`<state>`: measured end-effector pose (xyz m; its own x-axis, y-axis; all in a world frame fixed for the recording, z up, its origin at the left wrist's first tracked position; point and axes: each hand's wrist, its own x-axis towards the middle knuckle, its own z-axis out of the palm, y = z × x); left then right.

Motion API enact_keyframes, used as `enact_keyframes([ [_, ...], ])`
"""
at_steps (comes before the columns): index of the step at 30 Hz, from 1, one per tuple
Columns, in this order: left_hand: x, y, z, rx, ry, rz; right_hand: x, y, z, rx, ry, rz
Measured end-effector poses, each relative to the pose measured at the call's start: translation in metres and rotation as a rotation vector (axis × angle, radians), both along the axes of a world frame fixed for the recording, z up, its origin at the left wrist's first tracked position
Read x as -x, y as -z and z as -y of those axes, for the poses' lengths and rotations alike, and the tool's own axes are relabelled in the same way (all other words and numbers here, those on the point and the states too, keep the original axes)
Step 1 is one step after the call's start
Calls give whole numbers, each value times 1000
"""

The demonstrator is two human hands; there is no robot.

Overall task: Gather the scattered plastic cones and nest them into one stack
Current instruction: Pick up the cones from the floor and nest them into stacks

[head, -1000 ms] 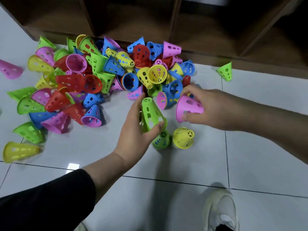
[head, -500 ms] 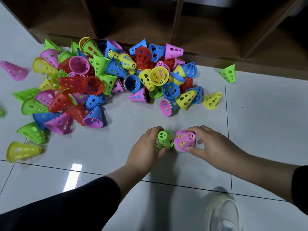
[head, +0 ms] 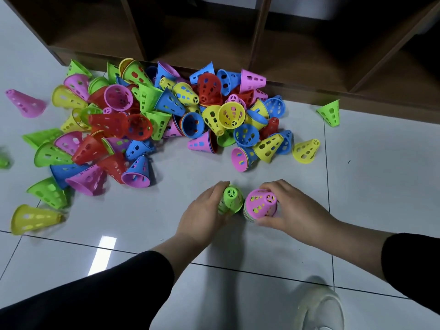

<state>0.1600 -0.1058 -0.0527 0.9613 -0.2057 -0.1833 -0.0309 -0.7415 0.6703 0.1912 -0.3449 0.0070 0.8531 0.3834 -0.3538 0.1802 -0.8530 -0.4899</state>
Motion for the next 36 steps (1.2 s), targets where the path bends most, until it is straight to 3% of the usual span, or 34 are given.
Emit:
enact_keyframes([
  [4, 5, 1, -28, 37, 94, 46, -9, -15, 3, -200, 191, 18],
  [9, -44, -11, -38, 26, -117, 159, -70, -2, 14, -199, 502, -55],
  [13, -104, -20, -10, -91, 62, -23, -109, 10, 16, -326, 660, -294],
  [18, -143, -22, 21, -263, 339, -50, -131, 37, 14, -180, 552, -212],
  [23, -159, -8, 39, -552, 400, 22, -140, 62, 11, -119, 527, -182],
  [32, -169, 10, 65, -704, 378, -60, -134, 78, 15, -172, 547, -181],
  [36, -169, 16, 61, -590, 340, -215, -129, 74, 15, -210, 554, -189],
])
